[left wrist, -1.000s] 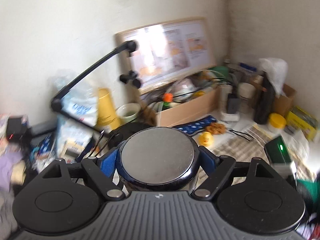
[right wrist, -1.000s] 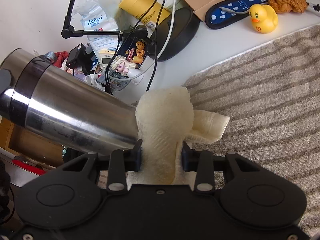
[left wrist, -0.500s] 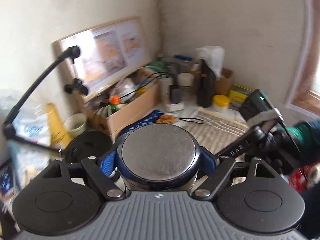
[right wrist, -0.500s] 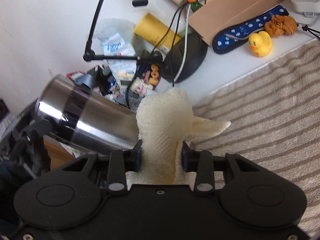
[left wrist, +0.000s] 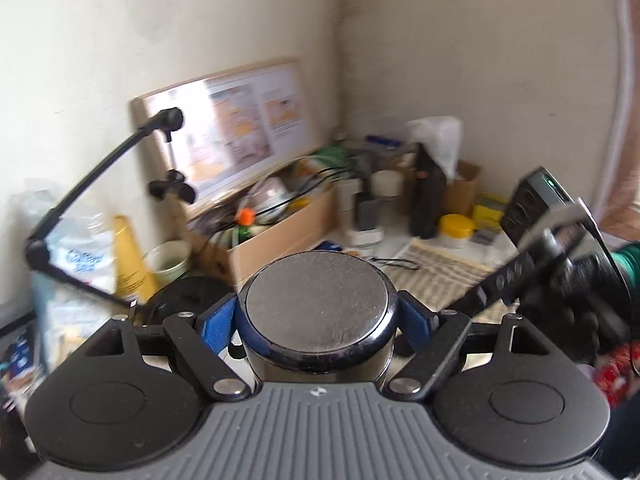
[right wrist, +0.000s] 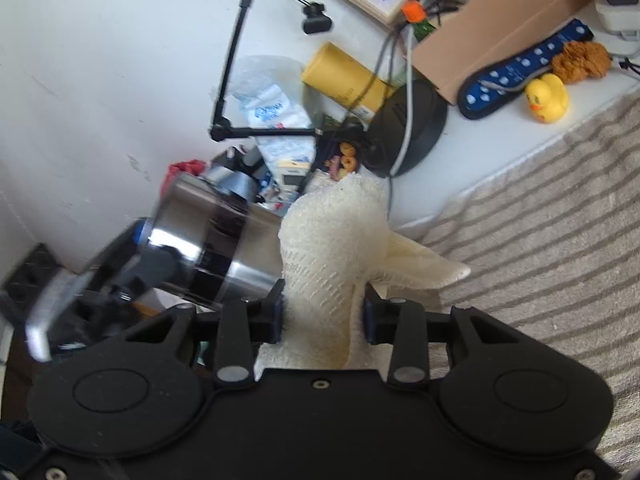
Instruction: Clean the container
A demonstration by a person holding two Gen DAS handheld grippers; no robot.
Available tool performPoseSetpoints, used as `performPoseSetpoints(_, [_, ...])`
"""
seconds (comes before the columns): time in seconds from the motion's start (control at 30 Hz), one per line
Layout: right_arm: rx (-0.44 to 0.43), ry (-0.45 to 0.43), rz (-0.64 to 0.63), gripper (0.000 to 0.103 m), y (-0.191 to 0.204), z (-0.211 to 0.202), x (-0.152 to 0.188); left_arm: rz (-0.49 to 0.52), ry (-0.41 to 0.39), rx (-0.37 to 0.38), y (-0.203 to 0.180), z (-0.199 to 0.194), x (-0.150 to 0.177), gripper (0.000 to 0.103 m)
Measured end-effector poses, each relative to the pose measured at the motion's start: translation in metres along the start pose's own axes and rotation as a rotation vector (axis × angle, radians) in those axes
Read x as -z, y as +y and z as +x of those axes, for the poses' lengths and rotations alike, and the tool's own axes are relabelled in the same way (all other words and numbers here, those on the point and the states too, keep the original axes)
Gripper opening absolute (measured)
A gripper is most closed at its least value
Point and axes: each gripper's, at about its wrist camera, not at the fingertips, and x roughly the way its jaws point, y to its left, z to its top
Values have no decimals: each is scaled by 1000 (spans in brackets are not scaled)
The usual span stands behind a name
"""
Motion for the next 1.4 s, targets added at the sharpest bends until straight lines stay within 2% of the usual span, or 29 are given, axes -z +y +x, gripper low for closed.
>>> performPoseSetpoints(0.13, [-27,-36,-10,36,17,-9,-7,41,-2,63,4,2,1,83])
performPoseSetpoints(0.23, [-1,-66,-13,35,26,-15,-10,33,-8,59,2,2,2,83])
performPoseSetpoints(0.33, [-30,-105,-10,35,36,-24,-13,37,-9,46,-1,1,3,83])
performPoseSetpoints(0.63, [-67,-128,-139,36,75,-34,-32,48,-21,56,1,-3,8,83])
performPoseSetpoints(0.7, [-52,-123,-161,36,78,-33,-34,52,-23,59,0,-4,8,83])
performPoseSetpoints(0.9, [39,-91,-150,35,61,-19,-23,47,-28,57,0,-3,8,83])
performPoseSetpoints(1.4, [133,54,-91,36,1,25,-12,45,-3,27,-9,0,10,83])
